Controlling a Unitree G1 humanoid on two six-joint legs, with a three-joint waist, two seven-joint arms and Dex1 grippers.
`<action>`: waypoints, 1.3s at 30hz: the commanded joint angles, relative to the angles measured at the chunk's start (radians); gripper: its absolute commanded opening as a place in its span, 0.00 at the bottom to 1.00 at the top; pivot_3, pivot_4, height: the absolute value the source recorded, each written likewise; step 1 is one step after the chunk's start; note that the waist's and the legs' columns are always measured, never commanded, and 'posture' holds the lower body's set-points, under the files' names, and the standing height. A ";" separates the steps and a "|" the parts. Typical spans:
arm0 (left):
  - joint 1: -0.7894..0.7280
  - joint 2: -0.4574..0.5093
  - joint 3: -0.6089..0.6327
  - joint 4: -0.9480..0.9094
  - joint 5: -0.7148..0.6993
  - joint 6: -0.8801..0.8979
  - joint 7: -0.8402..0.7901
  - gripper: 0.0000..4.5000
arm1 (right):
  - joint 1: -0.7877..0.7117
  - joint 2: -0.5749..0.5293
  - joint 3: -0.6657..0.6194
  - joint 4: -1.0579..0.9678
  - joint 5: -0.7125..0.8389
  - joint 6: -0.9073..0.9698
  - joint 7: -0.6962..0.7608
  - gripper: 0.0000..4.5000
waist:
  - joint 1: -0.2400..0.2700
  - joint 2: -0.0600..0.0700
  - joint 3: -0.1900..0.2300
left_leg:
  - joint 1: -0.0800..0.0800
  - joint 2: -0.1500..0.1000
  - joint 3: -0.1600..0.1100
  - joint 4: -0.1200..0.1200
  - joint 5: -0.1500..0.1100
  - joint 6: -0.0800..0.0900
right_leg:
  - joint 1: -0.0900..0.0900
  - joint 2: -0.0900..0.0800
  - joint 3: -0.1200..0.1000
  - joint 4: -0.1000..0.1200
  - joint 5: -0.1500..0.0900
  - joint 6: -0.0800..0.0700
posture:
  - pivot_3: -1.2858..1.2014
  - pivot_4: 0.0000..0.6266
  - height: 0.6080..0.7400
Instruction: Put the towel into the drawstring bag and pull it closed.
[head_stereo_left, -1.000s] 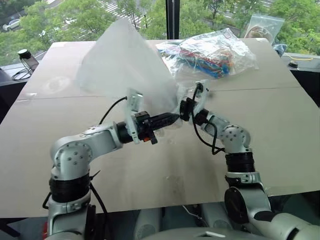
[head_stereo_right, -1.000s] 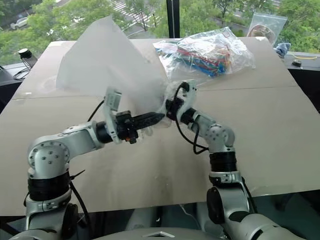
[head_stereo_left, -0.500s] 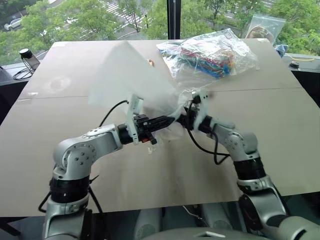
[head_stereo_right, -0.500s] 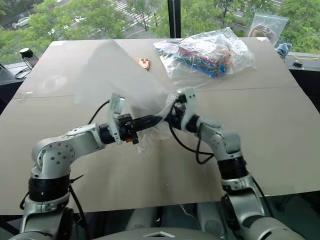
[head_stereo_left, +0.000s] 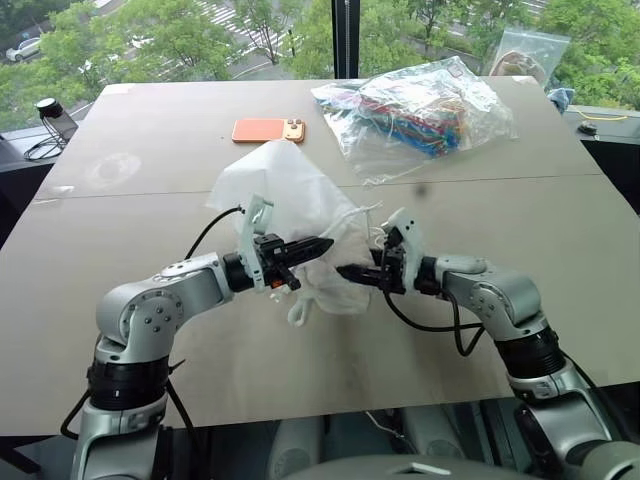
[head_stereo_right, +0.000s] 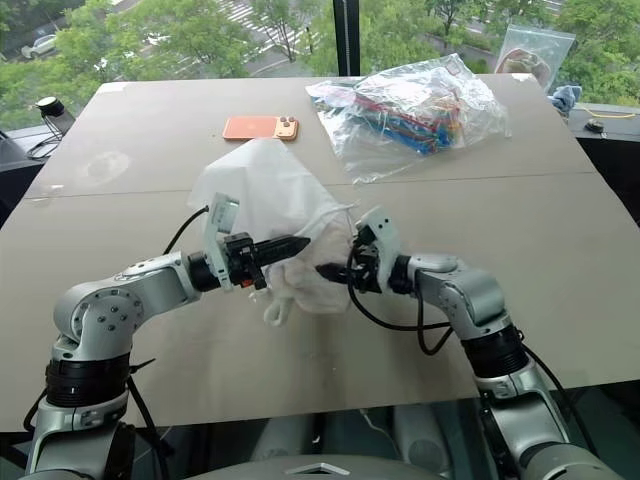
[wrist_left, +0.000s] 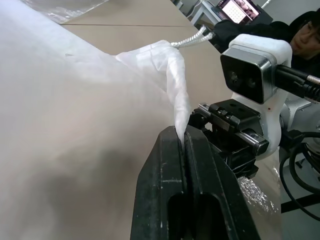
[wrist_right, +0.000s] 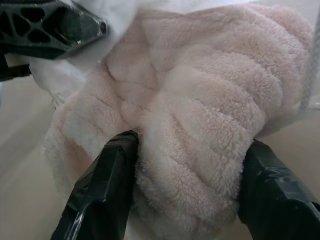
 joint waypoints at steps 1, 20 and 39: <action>-0.011 0.016 0.023 -0.024 -0.012 -0.005 -0.020 0.00 | 0.001 -0.055 0.031 -0.086 -0.016 0.000 0.031 0.62 | 0.000 0.000 0.000 | 0.000 0.000 0.000 0.000 0.000 0.000 | 0.000 0.000 0.000 0.000 0.000 0.000 | 0.52 0.24 0.95; 0.038 0.094 0.070 -0.098 -0.071 0.053 -0.039 0.00 | -0.026 0.239 -0.134 0.105 0.092 -0.075 -0.011 0.01 | -0.004 0.000 0.000 | 0.000 0.000 0.000 -0.001 0.000 0.000 | 0.000 0.000 0.000 0.000 0.000 -0.001 | 0.52 0.24 0.95; -0.029 0.094 0.109 -0.074 -0.194 0.069 0.063 0.00 | -0.110 0.405 -0.381 0.195 0.342 -0.029 -0.112 0.01 | 0.001 0.002 0.001 | 0.001 0.000 -0.001 -0.002 0.000 0.000 | -0.001 0.000 -0.001 0.001 0.000 -0.002 | 0.52 0.24 0.95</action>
